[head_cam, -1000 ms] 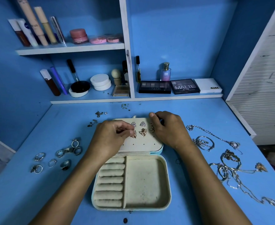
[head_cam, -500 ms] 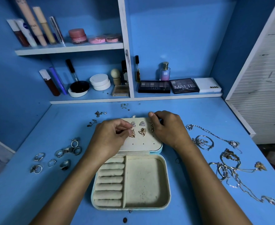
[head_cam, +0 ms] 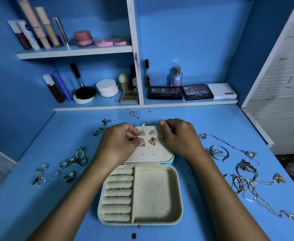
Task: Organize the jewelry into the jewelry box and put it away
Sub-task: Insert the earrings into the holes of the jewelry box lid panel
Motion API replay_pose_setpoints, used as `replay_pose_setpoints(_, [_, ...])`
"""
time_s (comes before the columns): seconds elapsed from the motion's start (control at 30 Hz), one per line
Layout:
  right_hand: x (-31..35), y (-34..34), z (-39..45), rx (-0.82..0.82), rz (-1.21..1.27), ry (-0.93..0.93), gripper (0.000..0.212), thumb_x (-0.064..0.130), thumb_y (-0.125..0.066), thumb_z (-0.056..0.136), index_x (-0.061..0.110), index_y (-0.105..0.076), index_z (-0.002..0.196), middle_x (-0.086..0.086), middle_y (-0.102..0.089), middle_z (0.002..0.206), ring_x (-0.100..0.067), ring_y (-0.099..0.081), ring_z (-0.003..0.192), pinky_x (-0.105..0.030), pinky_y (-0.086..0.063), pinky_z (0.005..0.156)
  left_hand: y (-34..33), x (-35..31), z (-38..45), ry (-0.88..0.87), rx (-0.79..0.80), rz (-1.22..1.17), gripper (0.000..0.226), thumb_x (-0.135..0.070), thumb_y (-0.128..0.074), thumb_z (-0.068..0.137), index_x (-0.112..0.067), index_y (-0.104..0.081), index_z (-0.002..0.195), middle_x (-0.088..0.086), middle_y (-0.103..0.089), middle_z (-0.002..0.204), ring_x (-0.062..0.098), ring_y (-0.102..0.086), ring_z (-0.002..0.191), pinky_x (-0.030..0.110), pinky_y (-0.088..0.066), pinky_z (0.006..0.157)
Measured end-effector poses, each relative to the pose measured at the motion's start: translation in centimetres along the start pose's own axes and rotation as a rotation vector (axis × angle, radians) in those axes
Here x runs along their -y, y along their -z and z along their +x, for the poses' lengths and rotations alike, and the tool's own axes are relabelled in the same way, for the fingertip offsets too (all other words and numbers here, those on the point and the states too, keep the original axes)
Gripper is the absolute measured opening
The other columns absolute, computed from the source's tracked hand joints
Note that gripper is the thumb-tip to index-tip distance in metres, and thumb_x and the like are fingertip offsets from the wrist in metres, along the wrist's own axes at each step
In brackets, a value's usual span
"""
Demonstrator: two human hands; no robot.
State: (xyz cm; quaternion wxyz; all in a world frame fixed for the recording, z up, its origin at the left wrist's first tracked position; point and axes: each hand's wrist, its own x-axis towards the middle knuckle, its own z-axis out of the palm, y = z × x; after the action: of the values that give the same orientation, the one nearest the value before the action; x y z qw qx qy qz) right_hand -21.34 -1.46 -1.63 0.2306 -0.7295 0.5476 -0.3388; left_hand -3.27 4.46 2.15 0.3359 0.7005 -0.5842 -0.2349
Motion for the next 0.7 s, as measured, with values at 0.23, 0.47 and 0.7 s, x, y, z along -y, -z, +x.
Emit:
replay_pose_setpoints(0.23, [0.03, 0.03, 0.04, 0.009, 0.005, -0.006, 0.041, 0.043, -0.048, 0.101, 0.013, -0.067, 0.081, -0.004, -0.063, 0.075, -0.023, -0.056, 0.076, -0.033, -0.045, 0.068, 0.43, -0.66, 0.57, 0.039, 0.066, 0.051, 0.017, -0.020, -0.083, 0.077, -0.025, -0.067, 0.081, -0.013, -0.073, 0.070, -0.013, -0.062, 0.068, 0.000, -0.039, 0.057])
replay_pose_setpoints(0.47, [-0.01, -0.04, -0.04, 0.003, 0.013, -0.008, 0.037, 0.042, -0.049, 0.101, 0.020, -0.063, 0.075, -0.002, -0.062, 0.073, -0.022, -0.056, 0.075, -0.032, -0.043, 0.067, 0.18, -1.00, 0.76, 0.009, 0.042, 0.035, 0.022, -0.018, -0.086, 0.074, -0.018, -0.066, 0.084, -0.012, -0.071, 0.068, -0.013, -0.059, 0.060, 0.001, -0.039, 0.057])
replay_pose_setpoints(0.7, [0.03, 0.01, 0.00, 0.007, 0.007, -0.004, 0.038, 0.043, -0.048, 0.101, 0.018, -0.065, 0.078, -0.001, -0.063, 0.075, -0.022, -0.056, 0.075, -0.032, -0.042, 0.066, 0.83, -0.98, 0.89, -0.107, -0.009, 0.032, 0.021, -0.016, -0.087, 0.072, -0.017, -0.068, 0.079, -0.008, -0.068, 0.067, -0.005, -0.057, 0.057, 0.003, -0.039, 0.057])
